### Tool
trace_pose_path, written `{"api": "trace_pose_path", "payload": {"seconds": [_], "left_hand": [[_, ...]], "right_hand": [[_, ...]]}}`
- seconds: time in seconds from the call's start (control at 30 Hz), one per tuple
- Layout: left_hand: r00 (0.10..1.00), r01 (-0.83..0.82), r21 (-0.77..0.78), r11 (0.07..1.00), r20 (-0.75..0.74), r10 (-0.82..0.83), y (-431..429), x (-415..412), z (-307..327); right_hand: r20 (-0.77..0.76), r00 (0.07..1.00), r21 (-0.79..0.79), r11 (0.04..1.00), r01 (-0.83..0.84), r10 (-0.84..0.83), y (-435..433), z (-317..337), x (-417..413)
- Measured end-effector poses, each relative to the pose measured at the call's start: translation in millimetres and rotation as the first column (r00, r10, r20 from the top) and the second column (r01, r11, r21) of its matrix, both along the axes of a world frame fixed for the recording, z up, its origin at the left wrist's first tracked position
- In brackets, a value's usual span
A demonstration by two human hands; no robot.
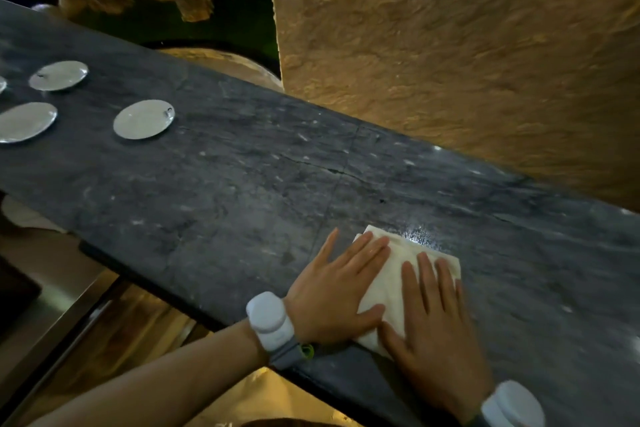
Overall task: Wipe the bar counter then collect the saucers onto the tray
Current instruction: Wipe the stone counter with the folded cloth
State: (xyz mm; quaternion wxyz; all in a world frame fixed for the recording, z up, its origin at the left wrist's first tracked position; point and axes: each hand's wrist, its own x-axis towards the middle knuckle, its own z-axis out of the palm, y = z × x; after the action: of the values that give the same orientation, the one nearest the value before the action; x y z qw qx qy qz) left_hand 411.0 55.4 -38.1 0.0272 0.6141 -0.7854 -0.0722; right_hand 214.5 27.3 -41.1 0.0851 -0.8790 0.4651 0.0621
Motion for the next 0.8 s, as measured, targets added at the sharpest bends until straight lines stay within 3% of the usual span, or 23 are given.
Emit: {"api": "trace_pose_path", "payload": {"seconds": [0.43,0.8], "left_hand": [[0.995,0.091,0.026,0.996,0.025,-0.092,-125,101,6],[0.994,0.111,-0.063,0.992,-0.014,-0.112,-77,122,-4]], "right_hand": [[-0.048,0.987,-0.065,0.986,0.153,-0.157,-104,-1,104],[-0.080,0.979,-0.006,0.983,0.186,-0.186,-48,6,128]]}}
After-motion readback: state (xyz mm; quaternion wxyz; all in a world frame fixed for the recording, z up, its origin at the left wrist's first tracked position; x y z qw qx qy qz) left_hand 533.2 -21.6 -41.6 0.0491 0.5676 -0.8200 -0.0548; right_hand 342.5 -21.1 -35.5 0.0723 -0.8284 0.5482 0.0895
